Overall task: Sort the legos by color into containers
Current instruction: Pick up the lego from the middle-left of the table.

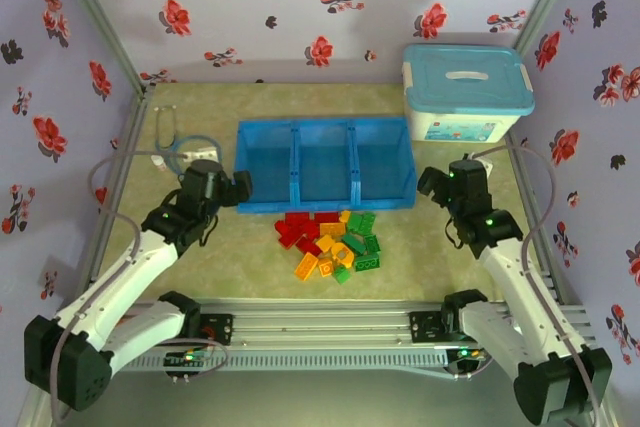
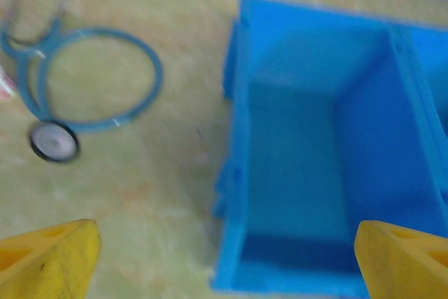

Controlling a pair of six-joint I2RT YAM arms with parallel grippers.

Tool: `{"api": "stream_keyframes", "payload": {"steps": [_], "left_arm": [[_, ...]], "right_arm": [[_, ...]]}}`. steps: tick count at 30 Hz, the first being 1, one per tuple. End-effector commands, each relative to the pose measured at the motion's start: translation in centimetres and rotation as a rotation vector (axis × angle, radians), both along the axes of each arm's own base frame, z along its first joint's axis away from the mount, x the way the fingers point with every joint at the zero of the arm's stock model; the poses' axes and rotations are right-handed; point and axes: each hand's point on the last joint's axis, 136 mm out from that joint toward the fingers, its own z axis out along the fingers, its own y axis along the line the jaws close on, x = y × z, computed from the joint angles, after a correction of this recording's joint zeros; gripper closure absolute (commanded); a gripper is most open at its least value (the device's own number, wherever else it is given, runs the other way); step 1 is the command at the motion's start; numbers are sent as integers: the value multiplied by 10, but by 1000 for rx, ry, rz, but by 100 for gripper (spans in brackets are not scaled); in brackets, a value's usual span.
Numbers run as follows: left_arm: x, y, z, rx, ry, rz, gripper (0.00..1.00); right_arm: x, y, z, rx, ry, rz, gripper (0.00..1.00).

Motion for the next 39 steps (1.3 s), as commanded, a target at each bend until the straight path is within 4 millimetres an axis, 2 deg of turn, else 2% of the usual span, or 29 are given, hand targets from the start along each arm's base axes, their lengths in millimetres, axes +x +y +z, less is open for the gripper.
{"api": "stream_keyframes", "payload": {"steps": [1,6,12,14,19,30,39], "left_arm": [[-30,-23,-17,-27,147,-76,10],[-73,-77,-38,-17,225,-280,15],[-129,-136,-69,-66,293,-569,19],[-141,-147,-81,-70,319,-619,22],[-153,-157,-104,-27,371,-660,26],[-162,-171,-134,9,441,-743,23],[-162,-178,-148,27,467,-752,24]], "right_arm": [[-24,17,-16,35,125,61,4],[-39,33,-27,54,159,131,9],[-47,54,-36,113,185,211,16],[-49,62,-37,125,195,241,16],[-54,74,-38,118,205,294,17],[-60,81,-50,116,222,319,17],[-61,82,-53,117,225,323,18]]}}
